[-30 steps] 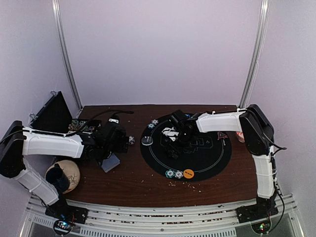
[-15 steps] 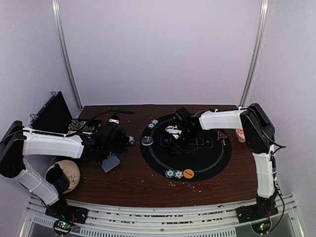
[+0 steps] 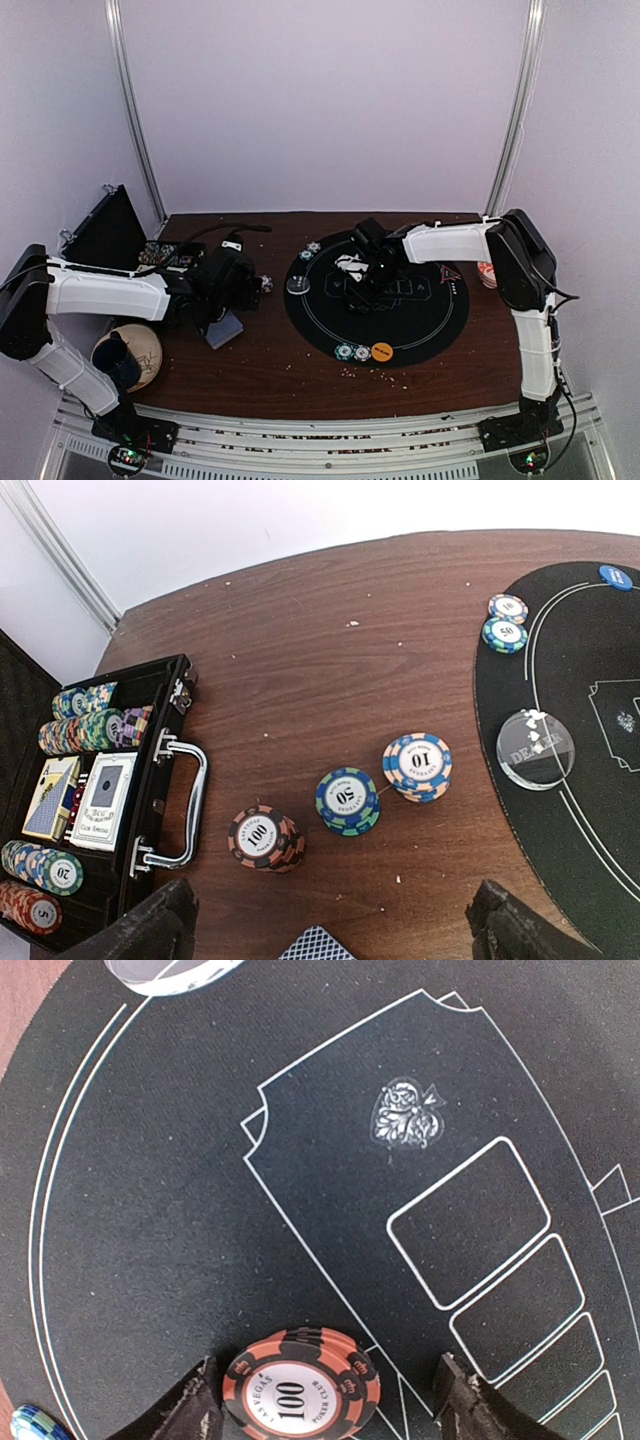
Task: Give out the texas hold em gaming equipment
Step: Pick up the pile of poker chips from the poker table mat.
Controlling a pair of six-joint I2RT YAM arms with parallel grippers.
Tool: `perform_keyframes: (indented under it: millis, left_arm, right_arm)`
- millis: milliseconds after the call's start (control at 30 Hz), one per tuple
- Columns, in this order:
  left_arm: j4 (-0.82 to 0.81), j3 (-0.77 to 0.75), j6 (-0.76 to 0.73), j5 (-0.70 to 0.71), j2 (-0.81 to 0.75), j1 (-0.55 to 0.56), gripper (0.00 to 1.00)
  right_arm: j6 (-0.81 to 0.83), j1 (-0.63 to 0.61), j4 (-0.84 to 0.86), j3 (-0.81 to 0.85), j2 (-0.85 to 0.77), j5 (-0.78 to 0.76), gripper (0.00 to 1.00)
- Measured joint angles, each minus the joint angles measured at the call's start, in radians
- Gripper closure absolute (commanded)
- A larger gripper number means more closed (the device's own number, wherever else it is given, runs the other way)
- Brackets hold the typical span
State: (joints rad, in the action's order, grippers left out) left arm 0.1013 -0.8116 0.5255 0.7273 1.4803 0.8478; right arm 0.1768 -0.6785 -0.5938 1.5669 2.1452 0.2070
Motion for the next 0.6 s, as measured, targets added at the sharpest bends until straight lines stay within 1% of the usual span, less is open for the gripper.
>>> perform_keyframes:
  millis: [100, 333, 467, 533, 567, 600]
  left_arm:
    - [0.000, 0.000, -0.003, 0.002, 0.005, 0.000, 0.02]
    - [0.000, 0.000, -0.005, 0.004, 0.028, 0.000, 0.02]
    - [0.000, 0.000, -0.009, 0.008, 0.032, 0.000, 0.02]
    - [0.000, 0.000, -0.011, 0.011, 0.033, 0.000, 0.02]
    - [0.000, 0.000, -0.011, 0.013, 0.033, 0.000, 0.02]
    - [0.000, 0.000, -0.011, 0.014, 0.034, 0.000, 0.02]
  right_arm:
    - [-0.001, -0.005, 0.002, -0.001, 0.000, -0.015, 0.36]
    - [-0.001, -0.007, 0.001, -0.001, 0.000, -0.033, 0.39]
    - [-0.004, -0.011, 0.000, -0.003, 0.000, -0.037, 0.46]
    - [-0.003, -0.011, 0.000, -0.003, 0.000, -0.037, 0.52]
    - [-0.004, -0.012, -0.002, -0.003, 0.000, -0.037, 0.54]
    - [-0.004, -0.013, -0.002, -0.003, 0.000, -0.037, 0.59]
